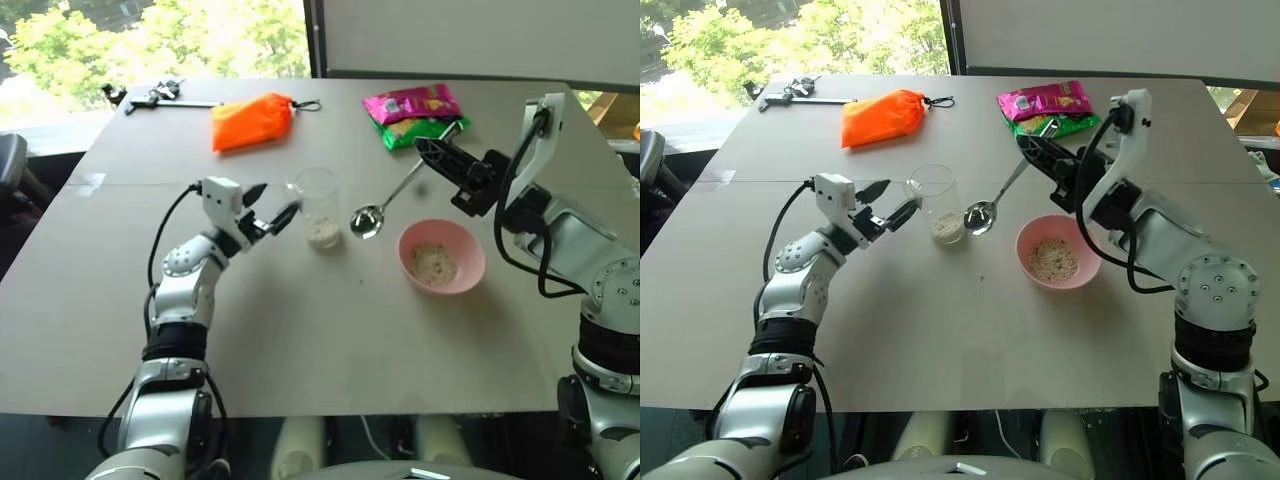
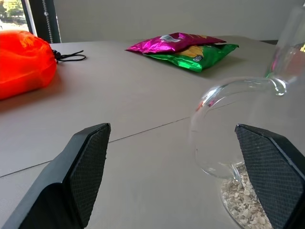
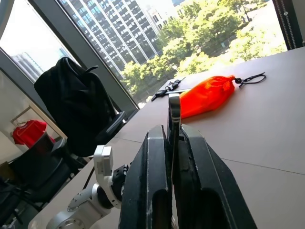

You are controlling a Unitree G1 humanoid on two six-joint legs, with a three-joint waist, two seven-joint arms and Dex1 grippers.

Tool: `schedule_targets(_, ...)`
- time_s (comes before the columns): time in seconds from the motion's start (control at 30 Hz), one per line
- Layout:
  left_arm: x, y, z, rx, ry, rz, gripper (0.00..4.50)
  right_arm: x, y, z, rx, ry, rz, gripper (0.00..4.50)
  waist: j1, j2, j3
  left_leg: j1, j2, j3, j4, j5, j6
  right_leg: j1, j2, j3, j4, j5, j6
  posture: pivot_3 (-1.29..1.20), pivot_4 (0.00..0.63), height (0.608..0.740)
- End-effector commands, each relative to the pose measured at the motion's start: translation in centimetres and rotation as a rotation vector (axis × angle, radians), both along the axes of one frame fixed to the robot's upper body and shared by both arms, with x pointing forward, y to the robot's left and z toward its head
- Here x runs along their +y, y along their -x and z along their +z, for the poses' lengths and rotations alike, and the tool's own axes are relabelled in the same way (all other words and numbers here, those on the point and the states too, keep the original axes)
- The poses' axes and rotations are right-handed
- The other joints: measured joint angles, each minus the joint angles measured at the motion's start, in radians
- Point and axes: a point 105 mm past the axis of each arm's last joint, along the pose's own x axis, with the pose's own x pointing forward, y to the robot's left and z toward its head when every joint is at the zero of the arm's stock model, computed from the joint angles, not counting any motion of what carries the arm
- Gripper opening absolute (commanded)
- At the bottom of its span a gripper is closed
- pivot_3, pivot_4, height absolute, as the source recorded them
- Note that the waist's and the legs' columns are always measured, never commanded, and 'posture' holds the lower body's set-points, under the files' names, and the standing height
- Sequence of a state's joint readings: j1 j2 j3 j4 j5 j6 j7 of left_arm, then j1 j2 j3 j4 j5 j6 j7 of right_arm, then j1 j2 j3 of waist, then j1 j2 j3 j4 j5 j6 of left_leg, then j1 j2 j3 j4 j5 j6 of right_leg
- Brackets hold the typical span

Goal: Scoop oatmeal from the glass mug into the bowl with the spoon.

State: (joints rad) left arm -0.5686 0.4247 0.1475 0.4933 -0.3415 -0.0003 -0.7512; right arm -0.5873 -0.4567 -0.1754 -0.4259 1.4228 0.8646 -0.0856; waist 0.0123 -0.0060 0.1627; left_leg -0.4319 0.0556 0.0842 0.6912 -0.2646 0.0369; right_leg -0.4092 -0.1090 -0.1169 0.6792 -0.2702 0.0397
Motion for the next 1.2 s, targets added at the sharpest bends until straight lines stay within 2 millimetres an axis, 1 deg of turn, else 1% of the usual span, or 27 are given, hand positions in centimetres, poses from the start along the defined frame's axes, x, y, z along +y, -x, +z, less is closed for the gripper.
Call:
schedule_targets(0.03, -0.4, -0.5, 1.0, -0.045, -0.020, -0.016, 4.40, -0.3, 0.9, 2.1, -0.089, -0.026, -0.009, 0.00, 0.000, 0.000, 0.000, 0.000, 0.000, 0.000, 0.000, 0.000, 0.000, 0.000, 0.000, 0.000, 0.000, 0.000, 0.000, 0.00, 0.150, 0.696)
schedule_targets(0.17, -0.8, -1.2, 1.0, -0.046, -0.032, -0.022, 4.40, -0.4, 0.8, 2.6, -0.106, -0.029, -0.023, 0.00, 0.000, 0.000, 0.000, 0.000, 0.000, 0.000, 0.000, 0.000, 0.000, 0.000, 0.000, 0.000, 0.000, 0.000, 0.000, 0.00, 0.150, 0.696)
schedule_targets(0.23, -1.1, -1.6, 1.0, -0.044, -0.032, -0.022, 3.83, -0.4, 0.7, 3.3, -0.129, -0.034, -0.031, 0.00, 0.000, 0.000, 0.000, 0.000, 0.000, 0.000, 0.000, 0.000, 0.000, 0.000, 0.000, 0.000, 0.000, 0.000, 0.000, 0.00, 0.150, 0.696)
schedule_targets(0.27, -1.2, -1.7, 1.0, -0.043, -0.032, -0.022, 3.69, -0.4, 0.7, 3.6, -0.140, -0.035, -0.035, 0.00, -0.001, 0.000, 0.000, 0.000, 0.000, 0.000, 0.000, 0.000, 0.000, 0.000, 0.000, 0.000, 0.000, 0.000, 0.000, 0.00, 0.150, 0.696)
schedule_targets(0.33, -1.5, -1.9, 1.0, -0.045, -0.031, -0.023, 2.69, -0.4, 0.6, 4.3, -0.159, -0.031, -0.040, 0.00, -0.001, 0.000, 0.000, 0.000, 0.000, 0.000, 0.000, 0.000, 0.000, 0.000, 0.000, 0.000, 0.000, 0.000, 0.000, 0.00, 0.150, 0.696)
schedule_targets(0.37, -1.6, -1.9, 1.0, -0.045, -0.032, -0.027, 2.35, -0.3, 0.5, 4.6, -0.170, -0.028, -0.044, 0.00, -0.001, 0.000, 0.000, 0.000, 0.000, 0.000, 0.000, 0.000, 0.000, 0.000, 0.000, 0.000, 0.000, 0.000, 0.000, 0.00, 0.150, 0.696)
schedule_targets(0.43, -1.9, -1.9, 0.9, -0.045, -0.040, -0.035, 1.41, -0.2, 0.4, 5.2, -0.188, -0.028, -0.048, 0.00, -0.001, 0.000, 0.000, 0.000, 0.000, 0.001, 0.000, 0.000, 0.000, 0.000, 0.000, 0.000, 0.000, 0.000, 0.000, 0.00, 0.150, 0.696)
schedule_targets(0.47, -2.0, -1.9, 0.7, -0.041, -0.045, -0.041, 1.13, -0.1, 0.3, 5.6, -0.199, -0.029, -0.048, 0.00, -0.001, 0.000, 0.000, 0.000, 0.000, 0.001, 0.000, 0.000, 0.000, 0.000, 0.000, 0.000, 0.000, 0.000, 0.000, 0.00, 0.150, 0.696)
schedule_targets(0.67, -2.9, -1.6, 0.2, -0.033, -0.052, -0.071, 1.13, 0.8, 0.1, 7.1, -0.257, -0.020, -0.025, 0.00, -0.001, 0.000, 0.000, 0.000, 0.000, 0.001, 0.000, 0.000, 0.000, -0.001, 0.000, 0.001, 0.000, 0.000, 0.000, 0.00, 0.150, 0.696)
schedule_targets(0.77, -3.5, -1.4, 0.1, -0.032, -0.047, -0.103, 1.13, 1.9, -0.1, 7.7, -0.288, -0.001, -0.003, 0.00, -0.001, 0.000, 0.000, 0.000, 0.000, 0.001, 0.000, 0.000, 0.000, -0.001, 0.000, 0.001, 0.000, 0.000, 0.000, 0.00, 0.150, 0.696)
schedule_targets(0.8, -3.7, -1.3, 0.2, -0.033, -0.041, -0.112, 1.13, 2.7, -0.4, 7.6, -0.304, 0.034, 0.006, 0.00, -0.002, 0.000, 0.000, 0.000, 0.000, 0.002, 0.000, 0.000, 0.000, -0.001, 0.000, 0.001, 0.000, 0.000, 0.000, 0.00, 0.150, 0.696)
schedule_targets(0.83, -3.9, -1.3, 0.2, -0.033, -0.037, -0.118, 0.59, 3.2, -0.6, 7.5, -0.316, 0.061, 0.012, 0.00, -0.003, 0.000, 0.000, 0.000, 0.000, 0.002, 0.000, 0.000, 0.000, -0.002, 0.000, 0.002, 0.001, 0.000, 0.000, 0.00, 0.150, 0.696)
schedule_targets(0.9, -4.0, -1.3, 0.2, -0.030, -0.032, -0.123, 0.09, 4.3, -1.0, 6.8, -0.334, 0.127, 0.021, 0.00, -0.003, -0.001, 0.000, 0.000, 0.000, 0.002, 0.000, 0.000, 0.000, -0.002, 0.000, 0.002, 0.001, 0.000, 0.000, 0.00, 0.150, 0.696)
schedule_targets(0.97, -4.2, -1.3, 0.1, -0.024, -0.037, -0.131, 0.09, 5.2, -1.4, 6.2, -0.345, 0.174, 0.032, 0.00, -0.005, -0.001, -0.001, 0.000, 0.000, 0.003, 0.000, 0.000, 0.000, -0.002, 0.000, 0.002, 0.001, 0.000, 0.000, 0.00, 0.150, 0.696)
schedule_targets(1.03, -4.3, -1.2, 0.0, -0.020, -0.040, -0.136, 0.09, 6.0, -2.1, 5.1, -0.367, 0.256, 0.025, 0.00, -0.006, -0.001, -0.001, 0.000, 0.000, 0.003, 0.000, 0.000, 0.000, -0.002, 0.000, 0.002, 0.001, 0.000, 0.000, 0.00, 0.150, 0.696)
schedule_targets(1.1, -4.4, -1.2, -0.1, -0.019, -0.040, -0.136, 0.09, 6.3, -2.7, 4.1, -0.384, 0.337, 0.019, 0.00, -0.006, -0.001, -0.001, 0.000, 0.000, 0.003, 0.000, 0.000, 0.000, -0.002, 0.000, 0.002, 0.001, 0.000, 0.000, 0.00, 0.150, 0.696)
schedule_targets(1.2, -4.3, -1.1, -0.2, -0.017, -0.039, -0.136, 0.09, 6.6, -2.9, 3.5, -0.404, 0.380, 0.025, 0.00, -0.005, -0.001, -0.001, 0.000, 0.000, 0.003, 0.000, 0.000, 0.000, -0.002, 0.000, 0.002, 0.001, 0.000, 0.000, 0.00, 0.150, 0.696)
